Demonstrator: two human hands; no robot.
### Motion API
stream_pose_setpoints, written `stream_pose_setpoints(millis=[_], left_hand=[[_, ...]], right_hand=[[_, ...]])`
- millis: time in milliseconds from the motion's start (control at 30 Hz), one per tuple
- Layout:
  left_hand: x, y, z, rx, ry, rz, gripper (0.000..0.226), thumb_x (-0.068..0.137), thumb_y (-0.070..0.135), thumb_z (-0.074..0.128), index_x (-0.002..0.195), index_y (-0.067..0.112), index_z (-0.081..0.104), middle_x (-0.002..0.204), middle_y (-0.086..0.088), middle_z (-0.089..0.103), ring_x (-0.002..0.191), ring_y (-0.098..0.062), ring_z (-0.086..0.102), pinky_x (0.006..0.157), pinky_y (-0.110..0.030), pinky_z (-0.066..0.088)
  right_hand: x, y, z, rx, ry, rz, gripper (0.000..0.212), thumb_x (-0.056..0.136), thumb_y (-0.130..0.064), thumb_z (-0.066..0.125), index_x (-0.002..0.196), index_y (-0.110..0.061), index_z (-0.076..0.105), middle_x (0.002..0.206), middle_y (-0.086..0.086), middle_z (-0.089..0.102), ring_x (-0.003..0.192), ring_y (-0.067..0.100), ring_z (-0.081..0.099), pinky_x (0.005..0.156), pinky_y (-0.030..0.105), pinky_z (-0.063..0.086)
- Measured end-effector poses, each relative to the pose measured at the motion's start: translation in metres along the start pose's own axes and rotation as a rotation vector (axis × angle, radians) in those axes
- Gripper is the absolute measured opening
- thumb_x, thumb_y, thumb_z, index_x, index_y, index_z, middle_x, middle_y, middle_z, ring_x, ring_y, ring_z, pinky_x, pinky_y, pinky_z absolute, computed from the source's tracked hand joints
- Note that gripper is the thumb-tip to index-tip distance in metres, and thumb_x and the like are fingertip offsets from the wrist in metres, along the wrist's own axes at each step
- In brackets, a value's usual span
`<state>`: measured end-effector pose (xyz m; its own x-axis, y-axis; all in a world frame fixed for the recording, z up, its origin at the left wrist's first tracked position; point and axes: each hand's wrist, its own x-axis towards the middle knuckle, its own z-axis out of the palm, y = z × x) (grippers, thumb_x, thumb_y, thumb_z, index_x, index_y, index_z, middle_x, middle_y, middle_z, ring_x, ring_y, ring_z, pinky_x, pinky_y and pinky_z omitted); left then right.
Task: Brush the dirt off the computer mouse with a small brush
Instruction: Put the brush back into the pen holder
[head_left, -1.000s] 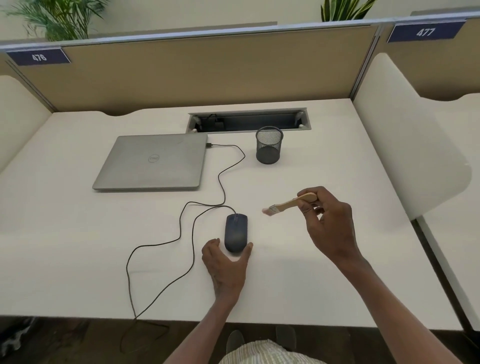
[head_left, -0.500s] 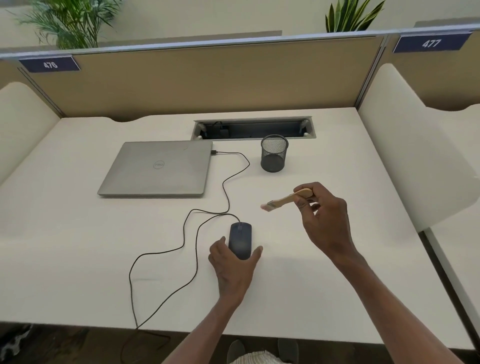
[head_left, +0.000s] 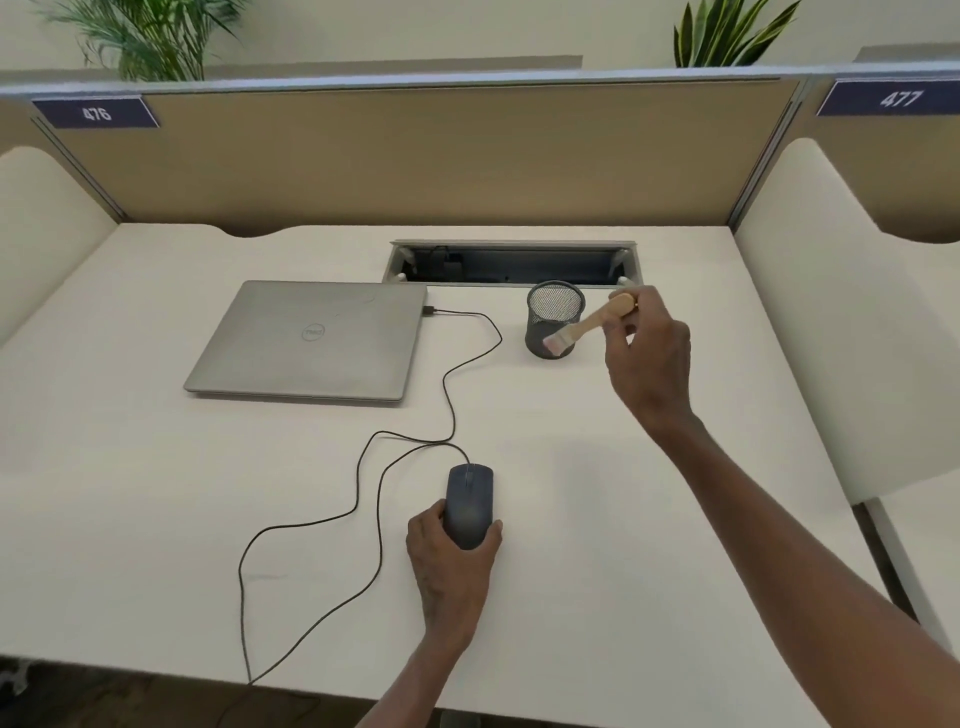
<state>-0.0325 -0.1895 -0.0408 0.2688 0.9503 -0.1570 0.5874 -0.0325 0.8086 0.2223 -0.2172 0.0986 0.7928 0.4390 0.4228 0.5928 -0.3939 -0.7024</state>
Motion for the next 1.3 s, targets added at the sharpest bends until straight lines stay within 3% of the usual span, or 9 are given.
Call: stream_pose_setpoints(millis=[233, 567, 700, 800, 900, 1067, 1300], left_hand=[[0.0, -0.002, 0.0, -0.01, 0.013, -0.013, 0.067, 0.068, 0.04, 0.088, 0.124, 0.021, 0.055, 0.112, 0.01, 0.051, 0.11, -0.017, 0.053, 0.089, -0.034, 0.052], [0.0, -0.004, 0.003, -0.011, 0.005, -0.005, 0.072, 0.064, 0.035, 0.092, 0.124, 0.02, 0.055, 0.112, 0.011, 0.051, 0.108, -0.016, 0.05, 0.083, -0.024, 0.042], [0.0, -0.006, 0.001, -0.036, -0.012, 0.002, 0.076, 0.061, 0.038, 0.092, 0.124, 0.023, 0.053, 0.111, 0.014, 0.049, 0.108, -0.014, 0.051, 0.083, -0.023, 0.043], [0.001, -0.009, -0.001, -0.061, -0.036, 0.01, 0.075, 0.062, 0.04, 0.091, 0.125, 0.026, 0.052, 0.113, 0.017, 0.049, 0.11, -0.011, 0.052, 0.085, -0.022, 0.044], [0.001, -0.01, -0.004, -0.067, -0.053, 0.024, 0.069, 0.064, 0.043, 0.089, 0.121, 0.033, 0.05, 0.113, 0.021, 0.048, 0.11, -0.008, 0.052, 0.082, -0.015, 0.042], [0.002, -0.01, -0.007, -0.077, -0.053, 0.033, 0.064, 0.067, 0.045, 0.086, 0.119, 0.035, 0.05, 0.112, 0.022, 0.05, 0.108, -0.007, 0.053, 0.086, -0.021, 0.045], [0.003, -0.012, -0.01, -0.061, -0.084, 0.018, 0.059, 0.073, 0.046, 0.084, 0.121, 0.03, 0.053, 0.113, 0.02, 0.051, 0.106, -0.004, 0.054, 0.079, -0.013, 0.043]], right_hand=[[0.063, 0.014, 0.032, -0.122, 0.027, 0.023, 0.019, 0.099, -0.014, 0.052, 0.117, -0.01, 0.056, 0.097, 0.015, 0.071, 0.087, 0.04, 0.063, 0.068, 0.037, 0.045], [0.096, 0.047, 0.084, -0.214, -0.315, 0.034, 0.03, 0.102, -0.016, 0.043, 0.13, -0.013, 0.055, 0.11, 0.027, 0.062, 0.103, 0.042, 0.055, 0.082, 0.042, 0.049], [0.106, 0.06, 0.095, -0.223, -0.425, 0.043, 0.036, 0.103, -0.015, 0.039, 0.135, -0.019, 0.054, 0.119, 0.024, 0.058, 0.108, 0.042, 0.052, 0.082, 0.037, 0.046], [0.11, 0.068, 0.102, -0.257, -0.453, 0.042, 0.035, 0.102, -0.016, 0.041, 0.133, -0.023, 0.056, 0.12, 0.024, 0.056, 0.108, 0.042, 0.053, 0.078, 0.034, 0.043], [0.11, 0.074, 0.105, -0.284, -0.478, 0.038, 0.034, 0.102, -0.017, 0.04, 0.131, -0.023, 0.058, 0.12, 0.025, 0.056, 0.108, 0.043, 0.054, 0.087, 0.04, 0.047], [0.111, 0.078, 0.108, -0.253, -0.498, 0.087, 0.04, 0.101, -0.022, 0.044, 0.138, -0.031, 0.053, 0.126, 0.024, 0.051, 0.112, 0.043, 0.053, 0.086, 0.034, 0.041], [0.12, 0.064, 0.091, -0.265, -0.443, -0.058, 0.049, 0.097, -0.007, 0.049, 0.146, -0.016, 0.047, 0.132, 0.017, 0.061, 0.123, 0.043, 0.044, 0.101, 0.055, 0.042]])
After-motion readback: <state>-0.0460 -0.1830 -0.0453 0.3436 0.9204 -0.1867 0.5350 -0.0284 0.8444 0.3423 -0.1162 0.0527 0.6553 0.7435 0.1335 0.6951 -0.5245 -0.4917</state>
